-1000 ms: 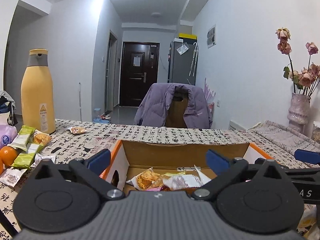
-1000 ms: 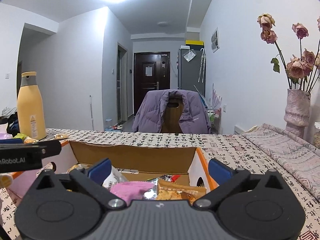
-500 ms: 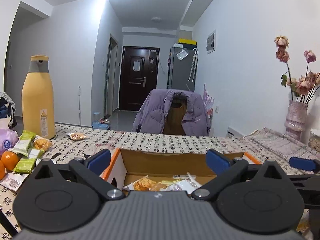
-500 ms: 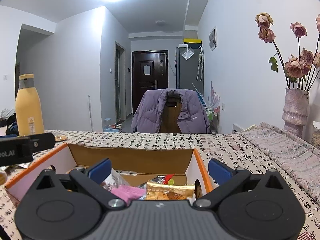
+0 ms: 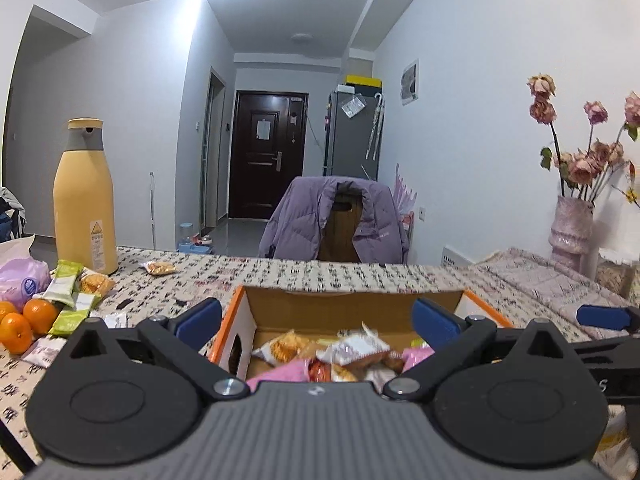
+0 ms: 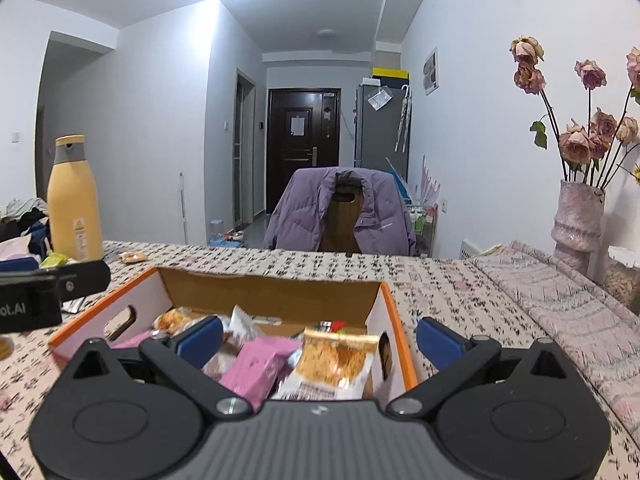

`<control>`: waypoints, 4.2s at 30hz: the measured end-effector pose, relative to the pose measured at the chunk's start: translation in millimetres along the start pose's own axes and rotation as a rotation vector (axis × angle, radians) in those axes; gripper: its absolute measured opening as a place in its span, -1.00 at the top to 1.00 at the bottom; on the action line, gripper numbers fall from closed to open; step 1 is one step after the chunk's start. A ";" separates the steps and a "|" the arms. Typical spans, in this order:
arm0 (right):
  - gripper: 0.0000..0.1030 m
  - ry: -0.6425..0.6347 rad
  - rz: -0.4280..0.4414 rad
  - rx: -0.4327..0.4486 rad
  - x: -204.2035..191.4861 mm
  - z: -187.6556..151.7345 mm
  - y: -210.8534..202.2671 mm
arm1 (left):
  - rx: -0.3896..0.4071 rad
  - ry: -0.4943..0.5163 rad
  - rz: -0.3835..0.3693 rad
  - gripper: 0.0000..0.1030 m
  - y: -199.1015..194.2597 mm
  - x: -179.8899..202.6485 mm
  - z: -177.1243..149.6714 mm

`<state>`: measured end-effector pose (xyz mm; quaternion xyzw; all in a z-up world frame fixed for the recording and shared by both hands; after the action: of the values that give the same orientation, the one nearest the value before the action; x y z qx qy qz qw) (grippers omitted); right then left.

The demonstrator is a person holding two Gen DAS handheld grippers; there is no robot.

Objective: Organize snacks
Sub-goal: 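Withdraw both grippers from the box back over the snack pile, then grasp the green-and-white snack bar with the right gripper, then grasp the golden oat crisp packet with the left gripper while the right holds the bar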

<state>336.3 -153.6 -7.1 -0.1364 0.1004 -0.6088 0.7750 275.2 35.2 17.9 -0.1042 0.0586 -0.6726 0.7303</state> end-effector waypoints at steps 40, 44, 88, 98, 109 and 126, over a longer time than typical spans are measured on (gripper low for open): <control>-1.00 -0.035 0.073 -0.249 -63.2 -113.3 -72.5 | -0.206 0.009 -0.027 -1.00 -92.0 -40.0 -103.0; -1.00 -0.039 0.052 -0.299 -65.5 -128.1 -69.6 | -0.233 0.000 -0.036 -1.00 -94.8 -39.0 -109.7; 0.30 0.064 0.019 -0.120 7.8 -94.2 -80.1 | -0.310 0.002 -0.052 -1.00 -71.8 -21.2 -101.0; 0.30 0.083 -0.007 -0.120 21.8 -98.2 -71.6 | -0.391 0.056 -0.008 -1.00 -34.9 -6.8 -112.3; 0.30 0.103 -0.013 -0.119 28.6 -100.0 -71.5 | -0.445 0.031 0.012 -0.92 -14.0 1.1 -123.3; 0.30 0.093 0.000 -0.124 22.3 -102.5 -70.9 | -0.416 0.038 0.014 0.17 -15.6 5.6 -126.2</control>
<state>243.7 -200.1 -79.8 -0.1557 0.1737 -0.6071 0.7596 232.1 19.2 -100.8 -0.2398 0.2107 -0.6426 0.6966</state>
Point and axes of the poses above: each gripper's, at about its wrist camera, not at the fingertips, and y roughly the way its jaws point, x to its right, z to its top, the point moved 9 cm from there along y, roughly the way its jaws point
